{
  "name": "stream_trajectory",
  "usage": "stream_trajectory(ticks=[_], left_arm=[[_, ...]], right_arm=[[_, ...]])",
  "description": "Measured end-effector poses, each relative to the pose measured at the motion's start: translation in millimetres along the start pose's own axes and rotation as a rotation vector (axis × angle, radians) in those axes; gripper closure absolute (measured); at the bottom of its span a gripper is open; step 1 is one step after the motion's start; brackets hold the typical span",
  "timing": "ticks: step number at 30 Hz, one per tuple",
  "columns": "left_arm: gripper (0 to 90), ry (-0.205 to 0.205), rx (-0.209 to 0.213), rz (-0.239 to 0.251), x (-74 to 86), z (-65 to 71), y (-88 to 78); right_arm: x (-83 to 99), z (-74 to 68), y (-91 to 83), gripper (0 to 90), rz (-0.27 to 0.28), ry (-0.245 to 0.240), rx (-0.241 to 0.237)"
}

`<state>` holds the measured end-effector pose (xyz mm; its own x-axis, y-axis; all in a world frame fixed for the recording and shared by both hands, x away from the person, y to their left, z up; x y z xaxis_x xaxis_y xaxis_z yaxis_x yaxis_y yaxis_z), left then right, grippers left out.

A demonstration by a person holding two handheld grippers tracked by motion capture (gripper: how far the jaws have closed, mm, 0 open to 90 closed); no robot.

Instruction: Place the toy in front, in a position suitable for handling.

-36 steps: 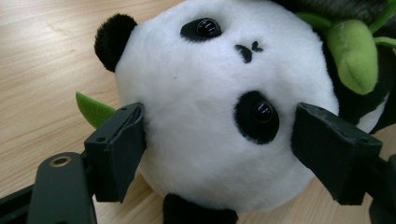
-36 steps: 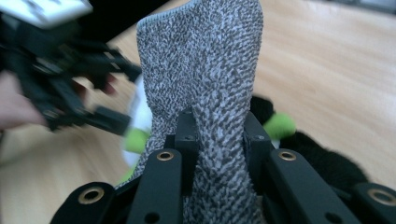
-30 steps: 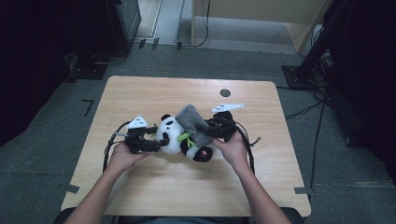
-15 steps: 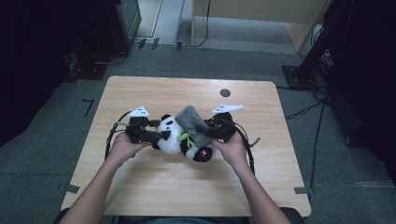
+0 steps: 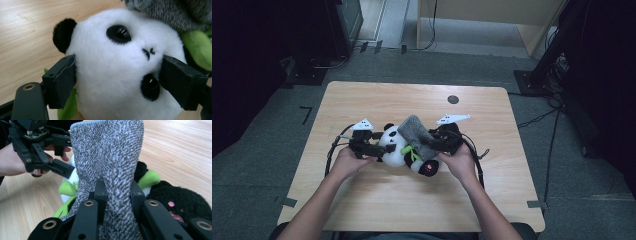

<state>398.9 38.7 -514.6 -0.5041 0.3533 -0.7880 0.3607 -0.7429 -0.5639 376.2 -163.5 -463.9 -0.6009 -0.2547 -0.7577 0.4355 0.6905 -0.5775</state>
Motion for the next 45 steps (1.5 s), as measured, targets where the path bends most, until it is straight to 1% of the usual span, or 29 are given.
stream_trajectory(ticks=[1,2,6,7,9,10,12,14,15,16,17,18,19,21,22,23,24,26,27,29,30,31,32,35,37,40,42,43,45], left_arm=[[16.9,0.003,-0.014,-0.008,3.9,1.9,-0.8],[16.9,0.003,-0.015,-0.008,6.0,2.3,-0.9],[18.4,-0.002,0.003,0.026,11.4,2.0,-0.1],[19.3,-0.002,0.003,0.026,11.4,2.0,-0.1],[21.5,-0.027,0.027,0.051,12.8,0.4,1.8],[22.5,-0.049,0.039,0.059,13.3,-0.1,2.4],[24.5,-0.06,0.041,0.057,13.7,-0.6,2.4],[29.6,-0.055,0.033,0.056,13.5,0.3,2.1],[29.6,-0.051,0.023,0.058,13.6,2.0,1.6],[37.1,-0.033,0.004,0.072,14.9,4.9,0.5],[39.0,-0.054,0.008,0.071,15.2,5.7,0.1],[40.2,-0.054,0.008,0.071,15.2,5.7,0.1],[40.7,-0.082,-0.002,0.063,15.9,8.6,-1.8],[40.7,-0.105,-0.033,0.053,16.8,14.2,-3.2],[40.6,-0.105,-0.033,0.053,16.8,14.2,-3.2],[40.3,-0.119,-0.067,0.053,17.0,18.1,-3.9],[39.7,-0.12,-0.08,0.056,17.1,18.7,-3.9],[38.4,-0.134,-0.088,0.062,17.2,18.2,-4.3],[37.8,-0.14,-0.089,0.066,16.9,18.1,-4.2],[37.6,-0.133,-0.095,0.063,16.6,18.2,-4.6],[37.3,-0.133,-0.095,0.063,16.6,18.2,-4.6],[37.3,-0.127,-0.098,0.061,16.2,17.9,-4.8],[37.3,-0.121,-0.1,0.054,14.9,18.3,-5.1],[37.5,-0.118,-0.104,0.048,13.4,17.4,-5.4],[37.5,-0.13,-0.105,0.051,12.3,16.5,-5.3],[37.4,-0.123,-0.111,0.054,11.2,15.3,-5.2],[37.4,-0.109,-0.117,0.062,10.8,14.6,-5.0],[37.4,-0.106,-0.12,0.064,10.8,14.8,-5.0],[37.4,-0.101,-0.126,0.071,10.7,15.1,-4.7]], right_arm=[[0.6,-0.9,0.0,75.3,-0.003,-0.001,-0.005],[1.1,-2.1,-0.1,75.2,-0.004,-0.004,-0.008],[2.4,-6.4,0.1,75.1,-0.008,-0.018,-0.01],[2.4,-6.4,0.1,75.1,-0.008,-0.018,-0.01],[2.2,-5.2,1.2,74.9,-0.005,-0.022,-0.006],[2.0,-4.3,1.9,74.8,-0.001,-0.019,-0.006],[1.7,-3.0,2.9,74.9,0.003,-0.014,-0.006],[1.5,-2.5,4.0,74.9,0.007,-0.015,-0.005],[1.5,-2.5,4.0,74.9,0.007,-0.015,-0.005],[1.1,-2.3,5.7,75.0,0.014,-0.028,0.004],[0.7,-2.0,6.5,75.2,0.017,-0.029,0.01],[0.7,-2.0,6.5,75.2,0.017,-0.029,0.01],[-0.6,-0.1,8.5,75.6,0.027,-0.04,0.027],[-2.5,2.9,9.5,75.6,0.038,-0.042,0.039],[-3.0,4.3,9.4,75.6,0.041,-0.033,0.037],[-3.5,5.0,9.0,75.7,0.041,-0.021,0.028],[-4.5,5.3,7.5,76.0,0.036,0.0,0.017],[-9.9,5.6,2.1,76.5,0.038,0.031,-0.01],[-14.3,6.0,-1.3,76.5,0.052,0.034,-0.004],[-24.8,5.7,-6.8,76.5,0.091,0.039,0.004],[-29.9,4.9,-7.5,76.5,0.101,0.045,-0.002],[-29.9,4.9,-7.5,76.5,0.101,0.045,-0.002],[-38.9,2.1,-3.1,76.5,0.086,0.035,0.004],[-51.3,-6.8,9.6,76.5,0.034,0.013,0.0],[-61.2,-15.1,17.6,76.5,0.018,-0.008,-0.006],[-74.2,-25.2,31.6,76.4,-0.004,-0.024,-0.024],[-79.4,-29.1,42.0,76.2,-0.014,-0.023,-0.031],[-80.4,-31.1,46.8,76.1,-0.024,-0.008,-0.035],[-79.7,-34.1,57.6,76.1,-0.041,-0.02,-0.043]])
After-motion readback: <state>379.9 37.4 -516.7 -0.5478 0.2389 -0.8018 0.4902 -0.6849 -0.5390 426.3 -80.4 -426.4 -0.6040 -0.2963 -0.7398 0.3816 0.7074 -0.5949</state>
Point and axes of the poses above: each handheld gripper's, and its own axes: y roughly forward along the jaws, x roughly out of its underside, z roughly to its right, the point moved 7 cm from there along y, roughly forward along the jaws, and after that the axes turned 2 degrees about y, right-handed, at the moved point
